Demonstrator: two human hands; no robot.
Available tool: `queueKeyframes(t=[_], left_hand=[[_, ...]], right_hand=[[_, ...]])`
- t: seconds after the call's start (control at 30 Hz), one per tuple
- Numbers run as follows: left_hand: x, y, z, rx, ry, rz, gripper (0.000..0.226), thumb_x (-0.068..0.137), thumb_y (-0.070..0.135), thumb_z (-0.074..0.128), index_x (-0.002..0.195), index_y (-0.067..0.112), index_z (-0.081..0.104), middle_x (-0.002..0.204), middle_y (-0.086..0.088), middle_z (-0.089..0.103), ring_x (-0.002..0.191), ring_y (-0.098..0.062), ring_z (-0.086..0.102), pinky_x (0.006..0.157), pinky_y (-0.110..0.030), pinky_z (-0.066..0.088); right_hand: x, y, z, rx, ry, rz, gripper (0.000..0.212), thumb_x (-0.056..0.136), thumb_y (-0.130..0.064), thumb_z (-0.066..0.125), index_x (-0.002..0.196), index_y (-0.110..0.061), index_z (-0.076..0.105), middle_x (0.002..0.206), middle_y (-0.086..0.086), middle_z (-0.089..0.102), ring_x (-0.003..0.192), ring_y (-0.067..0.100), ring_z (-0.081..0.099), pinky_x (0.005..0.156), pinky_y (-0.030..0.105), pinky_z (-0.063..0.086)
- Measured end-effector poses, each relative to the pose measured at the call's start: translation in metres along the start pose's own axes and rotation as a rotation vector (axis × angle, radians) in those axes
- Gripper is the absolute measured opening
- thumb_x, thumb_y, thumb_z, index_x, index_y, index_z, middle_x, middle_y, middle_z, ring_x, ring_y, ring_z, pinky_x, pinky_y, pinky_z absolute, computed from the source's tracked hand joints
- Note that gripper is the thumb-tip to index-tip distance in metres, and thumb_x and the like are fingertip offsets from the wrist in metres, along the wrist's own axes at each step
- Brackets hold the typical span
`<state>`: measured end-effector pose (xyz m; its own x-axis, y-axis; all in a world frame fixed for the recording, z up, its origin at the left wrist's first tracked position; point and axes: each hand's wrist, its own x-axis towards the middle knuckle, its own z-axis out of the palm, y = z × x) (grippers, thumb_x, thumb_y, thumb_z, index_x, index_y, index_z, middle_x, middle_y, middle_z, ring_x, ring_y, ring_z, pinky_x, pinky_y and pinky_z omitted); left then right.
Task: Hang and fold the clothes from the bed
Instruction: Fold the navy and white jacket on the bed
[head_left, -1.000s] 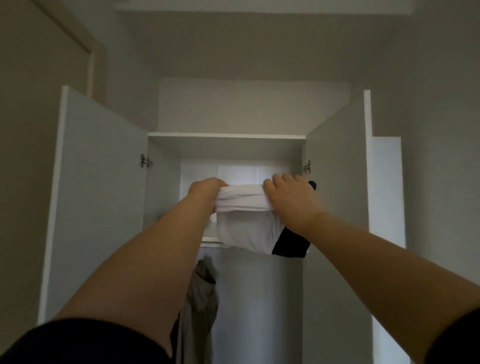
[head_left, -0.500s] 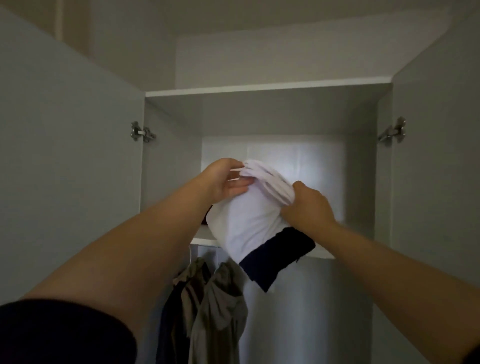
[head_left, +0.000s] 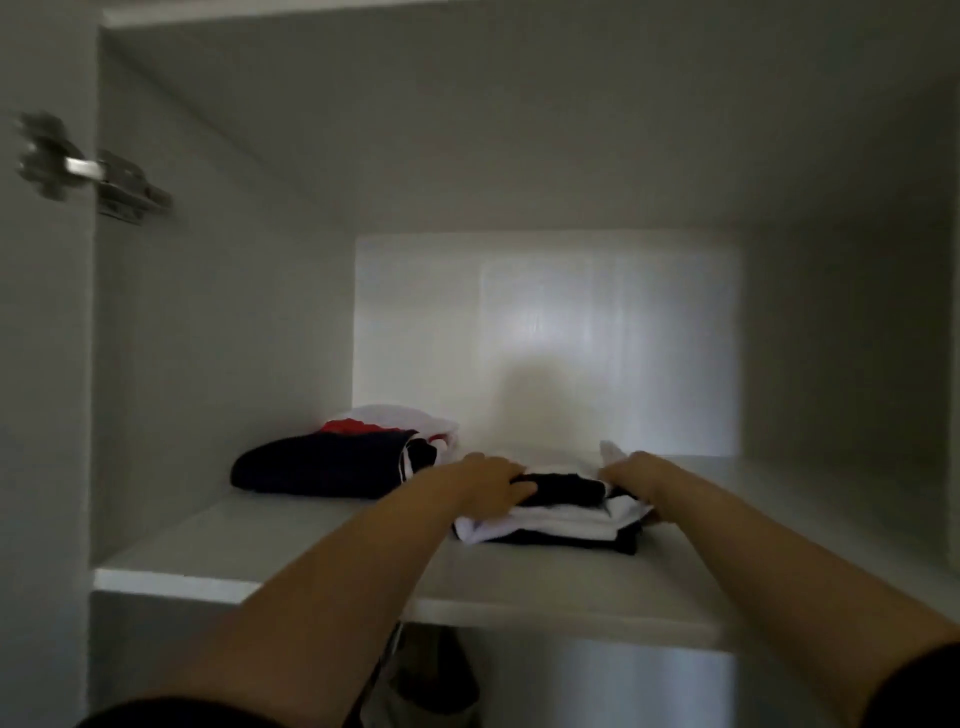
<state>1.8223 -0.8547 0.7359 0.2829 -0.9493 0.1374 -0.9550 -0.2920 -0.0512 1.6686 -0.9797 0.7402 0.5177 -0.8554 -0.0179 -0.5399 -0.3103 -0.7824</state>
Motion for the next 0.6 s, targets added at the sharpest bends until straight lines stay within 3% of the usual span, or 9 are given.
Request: queueKeyframes(t=[0.07,0.1,0.17,0.23,0.33,0.43,0.6], left_hand=[[0.03,-0.015,0.021,0.0,0.019,-0.002,0.049,0.103,0.041,0.026,0.145,0.018,0.033,0.15,-0.008,0.034,0.136,-0.032,0.029,0.113,-0.042,0.022],[0.044,-0.023,0.025,-0.004,0.027,-0.003,0.051,0.103,0.044,0.024,0.146,0.018,0.031,0.151,-0.007,0.032,0.137,-0.033,0.027,0.113,-0.044,0.021],[0.068,-0.038,0.029,0.023,0.026,0.011,0.053,0.102,0.044,0.023,0.148,0.018,0.027,0.153,-0.007,0.03,0.139,-0.033,0.024,0.113,-0.044,0.021],[0.085,-0.048,0.032,0.062,0.035,0.023,0.053,0.103,0.043,0.023,0.15,0.018,0.023,0.154,-0.007,0.027,0.14,-0.031,0.023,0.114,-0.043,0.02],[0.096,-0.061,0.045,0.116,0.2,-0.02,0.051,0.103,0.042,0.026,0.147,0.017,0.029,0.151,-0.005,0.031,0.136,-0.028,0.029,0.107,-0.041,0.028],[0.101,-0.075,0.053,0.16,0.294,-0.038,0.049,0.102,0.037,0.031,0.145,0.014,0.03,0.15,-0.007,0.031,0.135,-0.026,0.03,0.107,-0.041,0.029],[0.101,-0.089,0.059,0.031,0.151,-0.056,0.064,0.1,0.038,0.04,0.152,0.015,0.012,0.16,-0.007,0.005,0.147,-0.025,0.004,0.118,-0.041,0.013]], right_hand=[[0.028,-0.004,0.005,-0.25,0.209,-0.212,0.078,0.088,-0.026,0.064,0.149,-0.009,0.018,0.141,0.019,0.039,0.124,0.034,0.043,0.098,0.037,0.04],[0.039,-0.009,0.008,-0.326,0.25,-0.351,0.078,0.089,-0.031,0.062,0.15,-0.013,0.018,0.146,0.016,0.035,0.131,0.033,0.037,0.103,0.037,0.035],[0.06,-0.022,0.018,-0.469,0.095,-0.533,0.065,0.093,-0.043,0.053,0.148,-0.019,0.026,0.146,0.011,0.038,0.13,0.028,0.039,0.103,0.031,0.034],[0.082,-0.028,0.032,-0.675,-0.163,-0.51,0.064,0.091,-0.053,0.052,0.144,-0.021,0.033,0.141,0.008,0.045,0.122,0.025,0.047,0.1,0.031,0.038],[0.116,-0.028,0.049,-0.972,-0.214,-0.465,0.088,0.083,-0.051,0.064,0.15,-0.022,0.014,0.144,0.01,0.035,0.126,0.03,0.042,0.105,0.041,0.039],[0.147,-0.032,0.058,-0.998,-0.174,-0.482,0.091,0.087,-0.048,0.061,0.151,-0.021,0.004,0.149,0.014,0.027,0.132,0.034,0.036,0.108,0.042,0.035],[0.18,-0.033,0.08,-0.814,-0.027,-0.609,0.077,0.087,-0.037,0.062,0.148,-0.014,0.021,0.14,0.015,0.039,0.124,0.033,0.045,0.102,0.041,0.04]])
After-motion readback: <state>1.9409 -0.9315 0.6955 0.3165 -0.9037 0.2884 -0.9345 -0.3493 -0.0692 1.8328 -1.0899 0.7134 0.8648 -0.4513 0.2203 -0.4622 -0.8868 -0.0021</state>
